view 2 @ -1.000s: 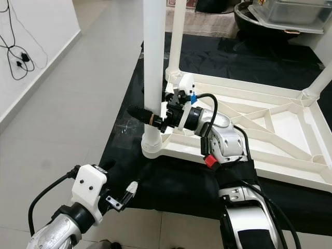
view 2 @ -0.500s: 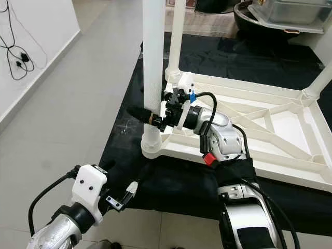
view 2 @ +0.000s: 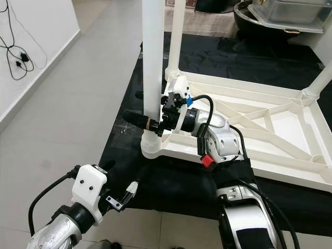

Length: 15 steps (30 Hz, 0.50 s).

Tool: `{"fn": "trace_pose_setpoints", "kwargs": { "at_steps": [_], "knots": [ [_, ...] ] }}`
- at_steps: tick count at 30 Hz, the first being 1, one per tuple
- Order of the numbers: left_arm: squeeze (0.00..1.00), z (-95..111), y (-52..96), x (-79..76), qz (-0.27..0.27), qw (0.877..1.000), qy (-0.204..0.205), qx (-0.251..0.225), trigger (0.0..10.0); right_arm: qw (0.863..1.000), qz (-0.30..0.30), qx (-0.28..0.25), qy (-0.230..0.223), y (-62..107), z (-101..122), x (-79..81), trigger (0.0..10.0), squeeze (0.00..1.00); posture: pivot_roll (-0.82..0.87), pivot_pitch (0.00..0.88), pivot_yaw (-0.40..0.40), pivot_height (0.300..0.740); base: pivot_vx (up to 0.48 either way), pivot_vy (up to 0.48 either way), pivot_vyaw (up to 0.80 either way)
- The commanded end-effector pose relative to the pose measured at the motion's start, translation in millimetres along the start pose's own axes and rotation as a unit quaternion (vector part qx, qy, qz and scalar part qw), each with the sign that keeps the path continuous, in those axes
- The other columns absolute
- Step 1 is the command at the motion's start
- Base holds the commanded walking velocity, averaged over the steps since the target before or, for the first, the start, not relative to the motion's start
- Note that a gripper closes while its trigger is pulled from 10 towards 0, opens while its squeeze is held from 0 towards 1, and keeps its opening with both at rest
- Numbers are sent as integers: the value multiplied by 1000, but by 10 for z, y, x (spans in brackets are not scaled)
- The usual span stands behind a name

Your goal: Building children table

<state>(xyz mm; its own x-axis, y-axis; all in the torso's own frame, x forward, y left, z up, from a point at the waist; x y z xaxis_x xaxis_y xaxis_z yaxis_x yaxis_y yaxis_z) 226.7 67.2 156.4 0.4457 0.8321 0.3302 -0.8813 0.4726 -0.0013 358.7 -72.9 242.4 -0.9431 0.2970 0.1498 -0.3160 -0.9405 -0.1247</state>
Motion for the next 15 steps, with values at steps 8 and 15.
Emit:
{"fn": "trace_pose_setpoints", "kwargs": {
  "at_steps": [8,15],
  "knots": [
    [0,-26,15,-26,-1,1000,-3,6,10000,1000,4,-3,9,-37,-5,21,235,0,132,132,-55,740,0,0,0],
    [0,-25,16,-21,0,1000,-3,5,10000,1000,2,-6,6,-39,-4,16,0,0,132,128,-51,740,0,0,0]
  ]
}}
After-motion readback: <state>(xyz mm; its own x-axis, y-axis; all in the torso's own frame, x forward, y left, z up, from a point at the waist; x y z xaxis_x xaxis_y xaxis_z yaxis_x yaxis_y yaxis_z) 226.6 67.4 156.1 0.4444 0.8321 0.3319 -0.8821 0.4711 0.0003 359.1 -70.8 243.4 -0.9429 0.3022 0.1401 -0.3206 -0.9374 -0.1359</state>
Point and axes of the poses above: a point about 5 cm out from each wrist's last joint towards the gripper, its own y axis pointing back from the gripper into the wrist, its own z axis along the axis of the wrist's last joint, x = y × z, the point moved 5 cm from there along -y, pointing out of the wrist towards the gripper, and after that the axes turned 15 degrees about -y, right-handed, at the moved point
